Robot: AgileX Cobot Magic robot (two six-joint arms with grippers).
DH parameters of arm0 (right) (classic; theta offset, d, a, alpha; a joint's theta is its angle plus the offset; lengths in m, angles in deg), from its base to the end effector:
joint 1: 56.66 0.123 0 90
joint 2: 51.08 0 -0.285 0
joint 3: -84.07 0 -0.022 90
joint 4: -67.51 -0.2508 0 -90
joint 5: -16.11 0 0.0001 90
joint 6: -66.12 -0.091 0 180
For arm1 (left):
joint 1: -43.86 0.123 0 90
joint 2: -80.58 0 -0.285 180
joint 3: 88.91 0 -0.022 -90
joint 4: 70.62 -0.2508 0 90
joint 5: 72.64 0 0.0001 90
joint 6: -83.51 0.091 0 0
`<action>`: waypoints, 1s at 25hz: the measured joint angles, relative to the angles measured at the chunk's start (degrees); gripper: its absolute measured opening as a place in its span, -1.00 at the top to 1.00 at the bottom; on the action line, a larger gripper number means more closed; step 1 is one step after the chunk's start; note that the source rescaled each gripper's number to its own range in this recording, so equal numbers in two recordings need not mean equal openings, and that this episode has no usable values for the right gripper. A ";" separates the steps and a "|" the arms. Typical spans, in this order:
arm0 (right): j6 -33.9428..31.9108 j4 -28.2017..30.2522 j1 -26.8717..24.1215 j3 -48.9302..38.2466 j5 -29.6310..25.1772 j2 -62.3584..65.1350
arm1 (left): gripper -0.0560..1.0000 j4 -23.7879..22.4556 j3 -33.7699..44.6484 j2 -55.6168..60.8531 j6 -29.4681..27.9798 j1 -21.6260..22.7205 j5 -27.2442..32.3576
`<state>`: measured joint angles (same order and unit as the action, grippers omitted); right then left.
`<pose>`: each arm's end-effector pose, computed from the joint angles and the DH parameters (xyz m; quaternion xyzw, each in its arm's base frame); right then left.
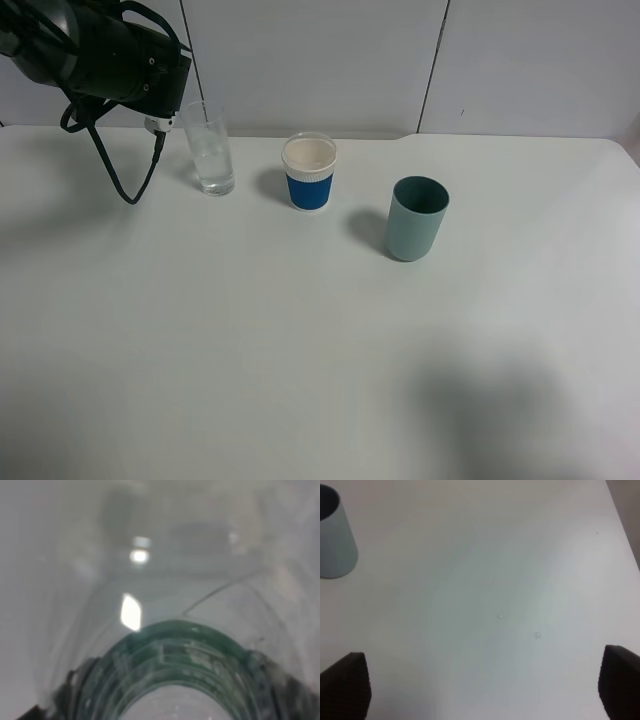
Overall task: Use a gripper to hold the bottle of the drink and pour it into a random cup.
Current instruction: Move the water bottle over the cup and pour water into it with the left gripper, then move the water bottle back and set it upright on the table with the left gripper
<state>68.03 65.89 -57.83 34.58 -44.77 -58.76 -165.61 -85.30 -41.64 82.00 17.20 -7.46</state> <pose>-0.0033 0.0023 0.2727 -0.0060 0.8573 0.0003 0.5148 0.3973 -0.1074 0.2187 0.5097 0.5754 0.6330 0.0920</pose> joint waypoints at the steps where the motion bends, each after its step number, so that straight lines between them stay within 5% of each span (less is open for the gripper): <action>1: 0.00 0.00 0.00 0.00 0.00 0.00 | 0.89 0.00 0.00 0.00 0.00 0.00 0.00; 10: 0.00 0.00 0.00 0.00 0.00 0.00 | 0.89 2.04 0.00 0.00 -2.72 0.00 -1.61; 25: 0.00 0.00 0.00 0.00 0.00 0.00 | 0.89 14.85 0.00 3.78 -25.44 0.00 -22.84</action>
<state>68.03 65.89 -57.83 34.58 -44.77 -58.76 -150.76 -85.30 -37.86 56.55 17.20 -30.30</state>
